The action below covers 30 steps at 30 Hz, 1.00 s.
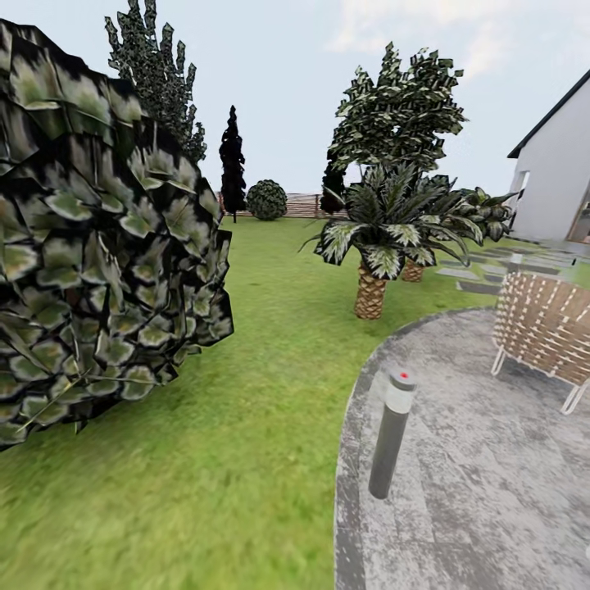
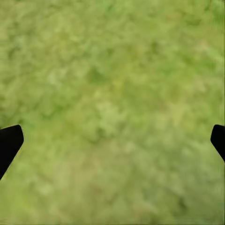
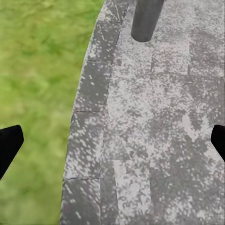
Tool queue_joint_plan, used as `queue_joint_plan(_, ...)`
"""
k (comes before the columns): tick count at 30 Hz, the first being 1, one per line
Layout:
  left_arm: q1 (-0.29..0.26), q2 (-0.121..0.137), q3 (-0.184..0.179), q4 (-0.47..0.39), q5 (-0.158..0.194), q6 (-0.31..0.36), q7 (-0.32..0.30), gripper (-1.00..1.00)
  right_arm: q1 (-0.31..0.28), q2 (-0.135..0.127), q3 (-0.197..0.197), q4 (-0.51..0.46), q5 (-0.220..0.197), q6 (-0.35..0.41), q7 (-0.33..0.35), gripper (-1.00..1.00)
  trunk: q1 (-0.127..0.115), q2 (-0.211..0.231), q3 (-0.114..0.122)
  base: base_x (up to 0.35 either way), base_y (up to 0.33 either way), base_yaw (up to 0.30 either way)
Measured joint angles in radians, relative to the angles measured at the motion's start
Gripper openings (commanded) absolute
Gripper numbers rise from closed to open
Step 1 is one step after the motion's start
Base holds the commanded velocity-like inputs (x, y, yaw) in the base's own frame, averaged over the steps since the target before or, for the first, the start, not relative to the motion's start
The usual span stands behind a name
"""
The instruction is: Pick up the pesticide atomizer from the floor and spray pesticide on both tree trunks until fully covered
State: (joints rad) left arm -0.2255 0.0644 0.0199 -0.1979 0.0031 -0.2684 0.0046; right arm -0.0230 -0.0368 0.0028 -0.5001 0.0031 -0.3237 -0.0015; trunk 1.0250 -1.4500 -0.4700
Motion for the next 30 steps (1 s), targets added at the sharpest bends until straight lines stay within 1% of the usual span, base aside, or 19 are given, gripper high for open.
queue_joint_plan(7, 0.000, 0.000, 0.000, 0.000, 0.000, 0.000, 0.000, 1.00, 0.000, 0.000, 0.000, 0.000, 0.000, 0.000, 0.000, 1.00, 0.000, 0.000, 0.000, 0.229, 0.275, 0.005)
queue_joint_plan(10, 0.000, 0.000, 0.000, 0.000, 0.000, 0.000, 0.000, 1.00, 0.000, 0.001, -0.001, 0.000, 0.000, -0.001, -0.002, 1.00, 0.000, 0.000, -0.001, 0.145, 0.160, 0.139)
queue_joint_plan(17, 0.000, -0.005, -0.002, -0.007, -0.001, -0.001, 0.000, 1.00, 0.000, 0.001, -0.001, 0.000, 0.000, -0.001, -0.003, 1.00, 0.000, 0.000, -0.002, 0.022, 0.023, 0.208)
queue_joint_plan(19, 0.000, -0.007, -0.003, -0.009, -0.001, -0.001, 0.000, 1.00, 0.000, 0.002, -0.001, 0.000, 0.000, -0.001, -0.003, 1.00, 0.000, 0.000, -0.003, 0.001, 0.001, 0.030)
queue_joint_plan(25, 0.000, -0.006, -0.003, -0.011, 0.000, -0.001, -0.001, 1.00, 0.000, 0.002, -0.001, 0.000, 0.000, -0.001, -0.003, 1.00, 0.023, -0.042, -0.021, 0.000, 0.000, 0.005)
queue_joint_plan(30, 0.000, -0.006, -0.002, -0.011, 0.000, 0.000, -0.001, 1.00, 0.000, 0.002, -0.001, 0.000, 0.000, -0.002, -0.003, 1.00, 0.023, -0.042, -0.021, 0.000, 0.000, 0.000)
